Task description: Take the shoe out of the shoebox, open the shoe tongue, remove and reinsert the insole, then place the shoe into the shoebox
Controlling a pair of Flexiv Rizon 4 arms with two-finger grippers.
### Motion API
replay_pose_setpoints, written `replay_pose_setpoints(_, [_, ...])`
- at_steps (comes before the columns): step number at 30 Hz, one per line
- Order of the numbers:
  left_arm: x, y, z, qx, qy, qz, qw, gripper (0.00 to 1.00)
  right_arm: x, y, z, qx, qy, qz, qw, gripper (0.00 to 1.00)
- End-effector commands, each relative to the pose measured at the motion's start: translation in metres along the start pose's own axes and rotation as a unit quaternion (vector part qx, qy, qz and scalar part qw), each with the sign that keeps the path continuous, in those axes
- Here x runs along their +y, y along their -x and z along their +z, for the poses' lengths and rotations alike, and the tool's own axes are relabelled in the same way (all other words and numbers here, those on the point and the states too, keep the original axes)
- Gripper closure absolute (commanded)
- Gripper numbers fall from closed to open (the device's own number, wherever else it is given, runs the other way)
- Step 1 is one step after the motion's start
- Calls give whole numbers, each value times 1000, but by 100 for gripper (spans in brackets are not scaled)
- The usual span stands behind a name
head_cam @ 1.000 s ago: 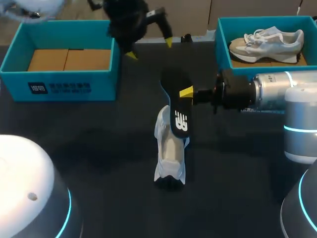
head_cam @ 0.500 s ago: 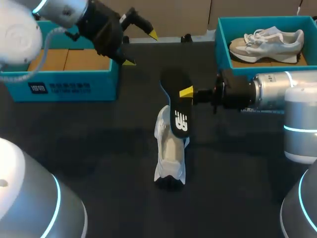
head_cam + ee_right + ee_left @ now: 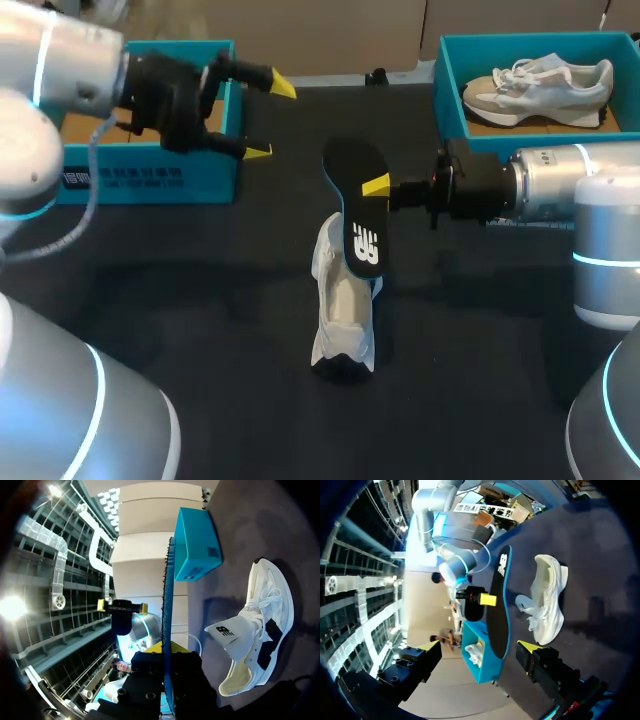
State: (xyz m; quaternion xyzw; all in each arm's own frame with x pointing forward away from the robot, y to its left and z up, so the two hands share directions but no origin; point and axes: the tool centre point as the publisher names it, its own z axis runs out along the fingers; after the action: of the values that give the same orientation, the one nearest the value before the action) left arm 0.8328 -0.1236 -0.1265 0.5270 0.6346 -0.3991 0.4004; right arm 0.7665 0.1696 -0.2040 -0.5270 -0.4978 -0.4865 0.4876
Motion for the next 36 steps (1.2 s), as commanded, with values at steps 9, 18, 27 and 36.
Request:
replay_pose_setpoints(9, [-5,-20,12,-183,-36,-19,982,0,-1,1,1,0,1,0,1000,100])
replay_pose_setpoints(18, [-4,-40,27,-202,-42,-25,978,0,-1,1,1,0,1,0,1000,100])
replay_pose_setpoints(27, [-16,-42,56,-195,-17,-5,981,0,-1,1,1,0,1,0,1000,100])
replay_pose_setpoints(36, [-19,-44,77,-187,2,0,982,0,-1,1,1,0,1,0,1000,100])
